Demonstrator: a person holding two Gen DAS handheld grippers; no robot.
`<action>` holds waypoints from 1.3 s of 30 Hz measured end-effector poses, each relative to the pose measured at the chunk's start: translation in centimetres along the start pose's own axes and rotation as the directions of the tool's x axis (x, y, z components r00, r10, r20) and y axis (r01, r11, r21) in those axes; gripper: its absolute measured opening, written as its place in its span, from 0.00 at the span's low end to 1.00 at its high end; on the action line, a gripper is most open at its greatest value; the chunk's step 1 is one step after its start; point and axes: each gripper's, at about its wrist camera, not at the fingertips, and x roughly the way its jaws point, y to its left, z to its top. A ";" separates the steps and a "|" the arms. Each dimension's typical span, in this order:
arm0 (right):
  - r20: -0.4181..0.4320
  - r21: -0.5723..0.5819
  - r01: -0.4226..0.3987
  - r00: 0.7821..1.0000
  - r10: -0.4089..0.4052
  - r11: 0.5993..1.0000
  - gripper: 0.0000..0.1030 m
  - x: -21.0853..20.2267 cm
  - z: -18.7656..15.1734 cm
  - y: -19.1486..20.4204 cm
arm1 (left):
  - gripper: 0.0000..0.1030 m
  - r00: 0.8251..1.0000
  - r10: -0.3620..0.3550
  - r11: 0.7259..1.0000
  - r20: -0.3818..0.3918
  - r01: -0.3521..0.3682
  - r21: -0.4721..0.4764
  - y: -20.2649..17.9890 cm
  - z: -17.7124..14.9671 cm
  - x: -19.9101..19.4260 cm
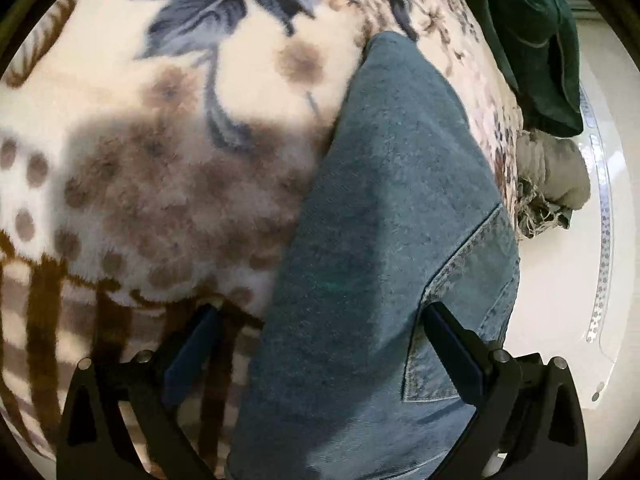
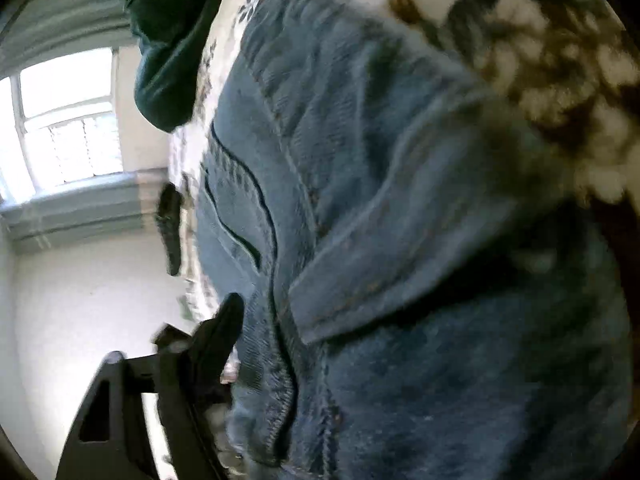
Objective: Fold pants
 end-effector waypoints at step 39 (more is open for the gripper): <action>0.060 -0.335 -0.078 0.993 0.104 0.939 0.34 16.0 -1.5 50.1 | 0.23 0.927 -0.172 0.981 0.335 0.131 0.142 1.5 28.3 -35.1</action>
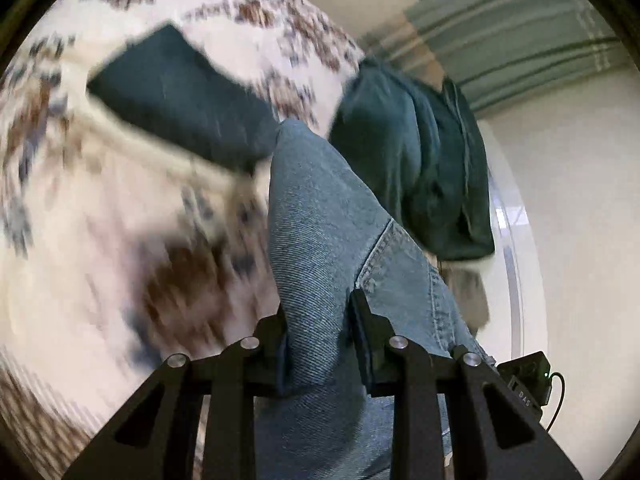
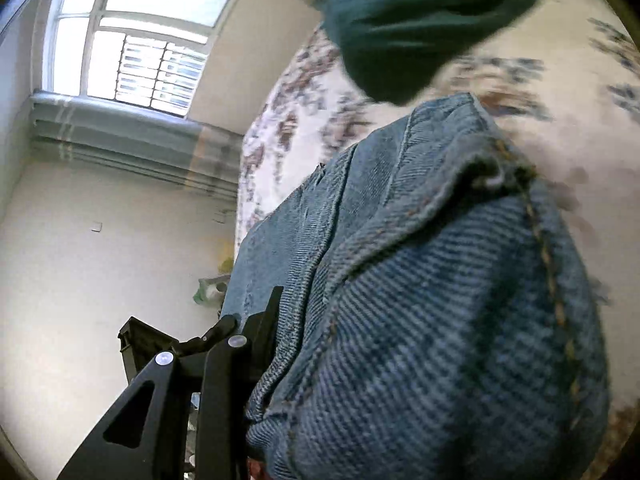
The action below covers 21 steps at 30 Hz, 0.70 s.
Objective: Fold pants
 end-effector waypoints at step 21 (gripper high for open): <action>-0.208 -0.012 0.158 0.965 -0.157 0.987 0.61 34.2 6.0 1.2 | 0.31 0.973 0.230 0.971 0.022 -0.231 0.066 22.0 23.5 7.6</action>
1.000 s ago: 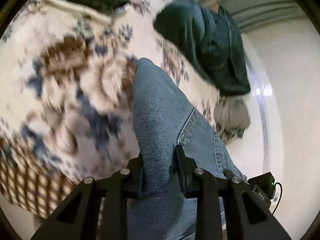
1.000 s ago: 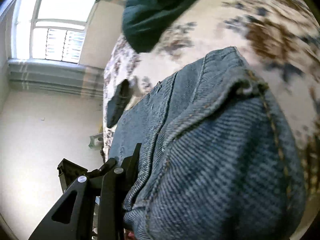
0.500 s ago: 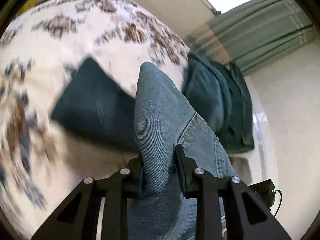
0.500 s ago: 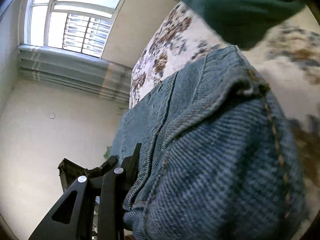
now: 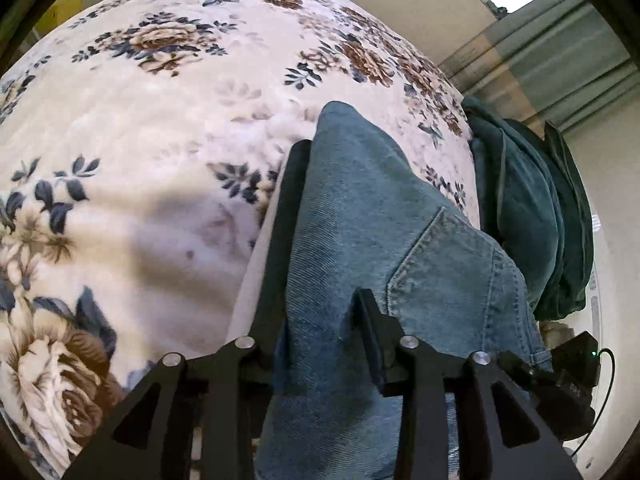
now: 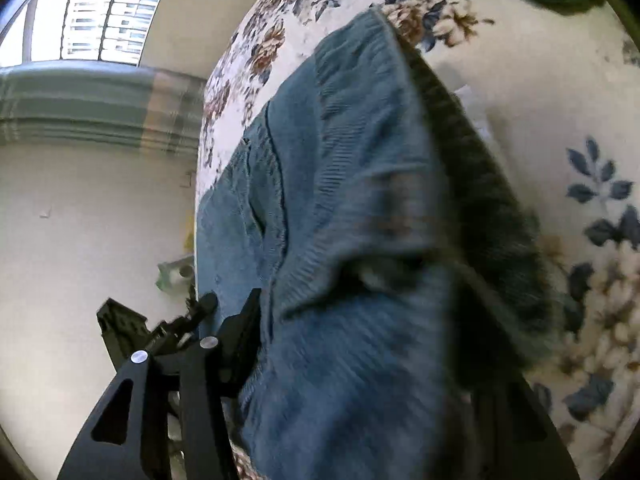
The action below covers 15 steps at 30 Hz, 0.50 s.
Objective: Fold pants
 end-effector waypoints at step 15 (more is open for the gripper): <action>0.211 -0.179 0.624 0.780 -0.590 0.761 1.00 -11.2 -4.0 8.5 | 0.63 0.956 0.294 0.943 -0.012 -0.288 0.165 -6.0 -2.8 -6.9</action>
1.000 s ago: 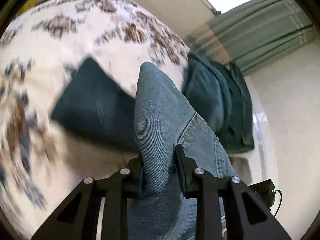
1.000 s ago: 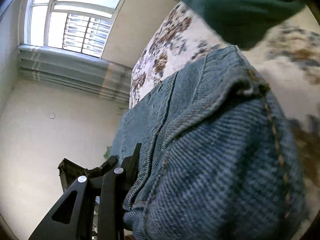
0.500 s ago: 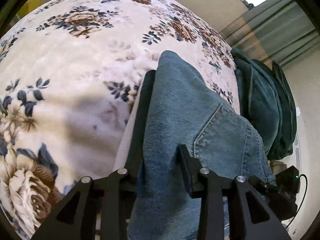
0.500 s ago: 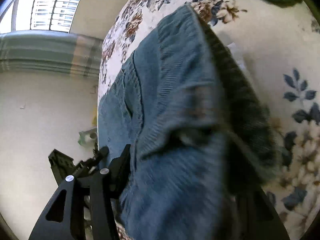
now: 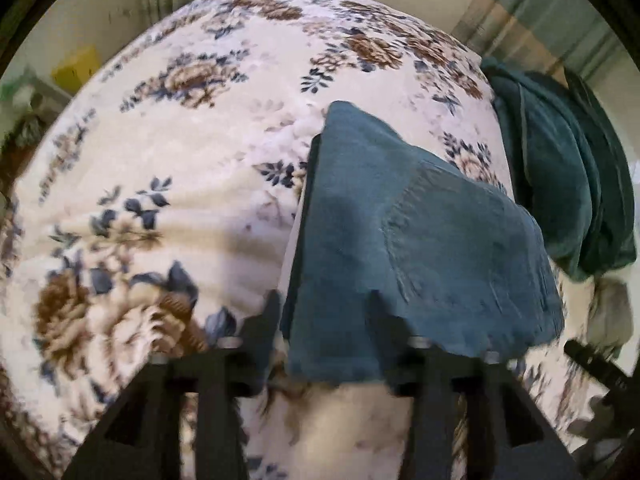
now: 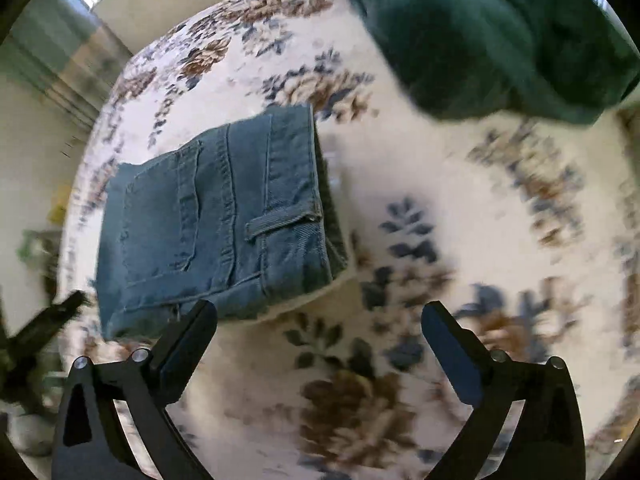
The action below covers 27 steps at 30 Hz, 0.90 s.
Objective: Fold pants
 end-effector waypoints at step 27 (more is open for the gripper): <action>0.357 -0.169 0.049 0.934 0.015 0.984 1.00 -41.6 -13.2 0.6 | 0.92 0.927 0.141 0.977 0.347 -0.187 0.102 -11.0 -12.4 -33.9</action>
